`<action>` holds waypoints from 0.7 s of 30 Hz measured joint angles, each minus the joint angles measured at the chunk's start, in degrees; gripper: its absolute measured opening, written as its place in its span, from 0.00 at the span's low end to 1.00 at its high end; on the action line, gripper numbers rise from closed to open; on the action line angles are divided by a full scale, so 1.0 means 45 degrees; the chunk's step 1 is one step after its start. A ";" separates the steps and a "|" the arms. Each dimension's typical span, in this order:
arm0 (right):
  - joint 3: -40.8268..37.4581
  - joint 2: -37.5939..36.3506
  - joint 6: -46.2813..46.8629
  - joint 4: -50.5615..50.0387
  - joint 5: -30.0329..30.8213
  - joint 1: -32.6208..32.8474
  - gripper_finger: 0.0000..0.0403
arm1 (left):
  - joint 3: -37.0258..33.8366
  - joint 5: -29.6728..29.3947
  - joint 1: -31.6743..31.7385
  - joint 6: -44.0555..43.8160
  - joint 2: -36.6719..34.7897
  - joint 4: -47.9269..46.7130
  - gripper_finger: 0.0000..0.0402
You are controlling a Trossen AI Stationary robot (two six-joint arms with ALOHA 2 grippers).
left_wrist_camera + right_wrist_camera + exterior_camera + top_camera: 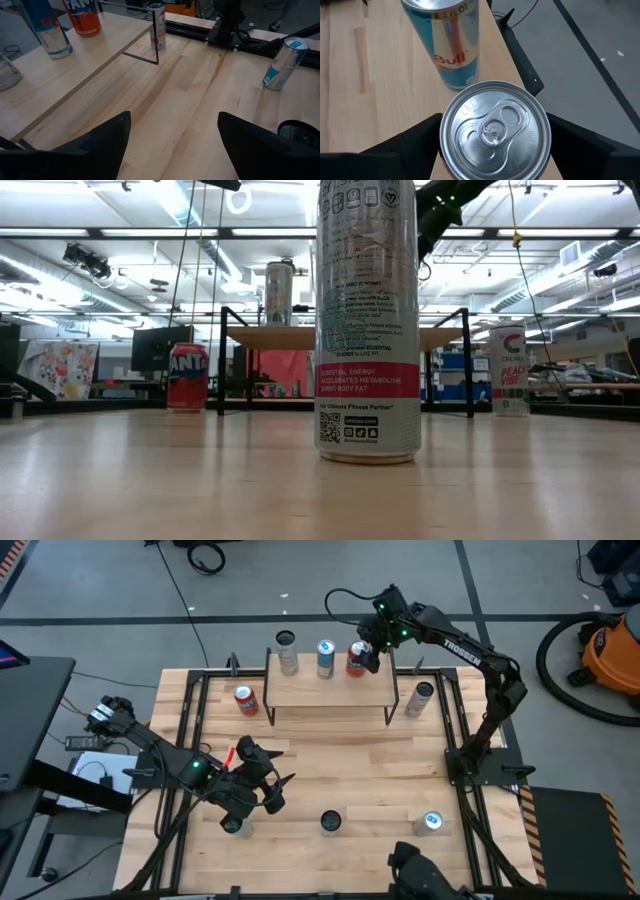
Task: Place canned beverage on shelf
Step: Put the bottom red soda can on the shelf
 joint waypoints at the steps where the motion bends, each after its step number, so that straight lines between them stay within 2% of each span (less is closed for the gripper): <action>1: 0.0000 0.0014 -0.0005 0.0046 -0.0013 0.0000 0.84 | 0.0000 -0.0002 0.0000 0.0000 -0.0002 -0.0004 0.77; 11: -0.0010 0.0039 -0.0005 0.0127 -0.0711 0.0039 0.85 | 0.0000 -0.0002 0.0000 0.0573 -0.0002 0.0064 0.77; 21: -0.0020 0.0039 -0.0078 0.0185 -0.0699 0.0019 0.86 | 0.0000 -0.0002 0.0000 0.0554 0.0000 0.0078 0.77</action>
